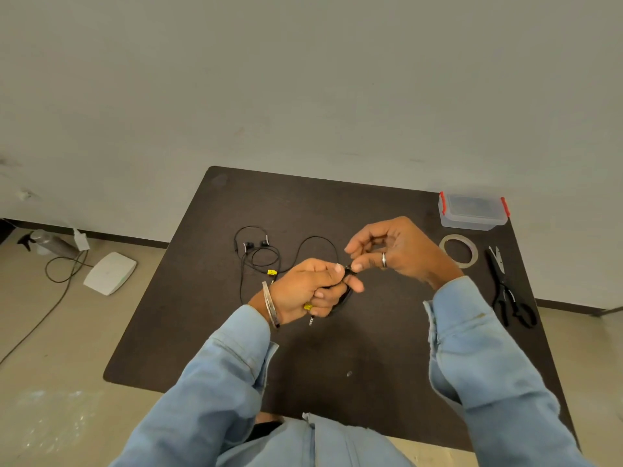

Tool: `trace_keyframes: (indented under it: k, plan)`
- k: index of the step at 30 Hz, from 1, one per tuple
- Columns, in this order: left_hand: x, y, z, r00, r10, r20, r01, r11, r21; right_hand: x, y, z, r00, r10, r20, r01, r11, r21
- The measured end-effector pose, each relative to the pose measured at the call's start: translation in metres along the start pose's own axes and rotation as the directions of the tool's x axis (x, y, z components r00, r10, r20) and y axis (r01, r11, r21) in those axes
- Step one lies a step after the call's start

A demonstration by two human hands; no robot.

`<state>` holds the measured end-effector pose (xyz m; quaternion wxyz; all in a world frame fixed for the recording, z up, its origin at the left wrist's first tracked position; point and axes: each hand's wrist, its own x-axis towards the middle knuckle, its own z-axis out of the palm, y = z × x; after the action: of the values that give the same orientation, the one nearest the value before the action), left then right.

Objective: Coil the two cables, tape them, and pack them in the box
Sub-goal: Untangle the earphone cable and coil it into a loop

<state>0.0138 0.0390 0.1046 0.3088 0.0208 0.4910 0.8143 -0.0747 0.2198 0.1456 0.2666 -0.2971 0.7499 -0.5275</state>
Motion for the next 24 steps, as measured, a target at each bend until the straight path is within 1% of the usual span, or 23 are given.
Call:
trace_keyframes:
  k: [2,4,6,9,13,17,19,20,22,24]
  plan:
    - [0.000,-0.002,-0.001,1.000,0.005,0.012,-0.004,0.998,-0.066,0.000,0.002,-0.006,0.998,0.033,0.051,-0.033,0.999,-0.004]
    - [0.000,-0.002,-0.003,0.998,0.037,0.043,-0.030,0.988,-0.152,-0.002,0.007,-0.010,0.997,0.046,0.062,-0.048,0.998,0.027]
    - [-0.001,0.001,-0.005,0.996,0.075,0.053,-0.061,0.970,-0.237,-0.007,0.016,-0.010,0.999,0.034,0.005,-0.034,0.993,0.117]
    - [-0.002,0.005,-0.008,0.992,0.125,0.032,-0.106,0.931,-0.350,-0.012,0.036,0.002,0.991,0.066,-0.115,-0.033,0.964,0.264]
    - [-0.004,0.009,-0.014,0.986,0.166,-0.003,-0.151,0.891,-0.428,-0.019,0.055,0.025,0.981,0.111,-0.161,-0.057,0.951,0.304]
    - [-0.005,0.011,-0.016,0.978,0.187,-0.090,-0.207,0.884,-0.420,-0.022,0.062,0.042,0.958,0.167,-0.235,-0.087,0.944,0.317]
    - [-0.003,0.011,-0.015,0.965,0.210,-0.160,-0.258,0.877,-0.406,-0.022,0.063,0.050,0.954,0.181,-0.237,-0.110,0.953,0.284]
    - [-0.002,0.010,-0.014,0.953,0.224,-0.203,-0.290,0.868,-0.404,-0.022,0.064,0.054,0.957,0.184,-0.226,-0.129,0.963,0.238]
    - [0.002,0.010,-0.015,0.924,0.244,-0.296,-0.351,0.849,-0.395,-0.022,0.062,0.064,0.968,0.179,-0.175,-0.167,0.982,0.084]
    - [0.004,0.010,-0.017,0.876,0.263,-0.404,-0.404,0.858,-0.318,-0.024,0.055,0.074,0.981,0.168,-0.101,-0.175,0.982,-0.065]
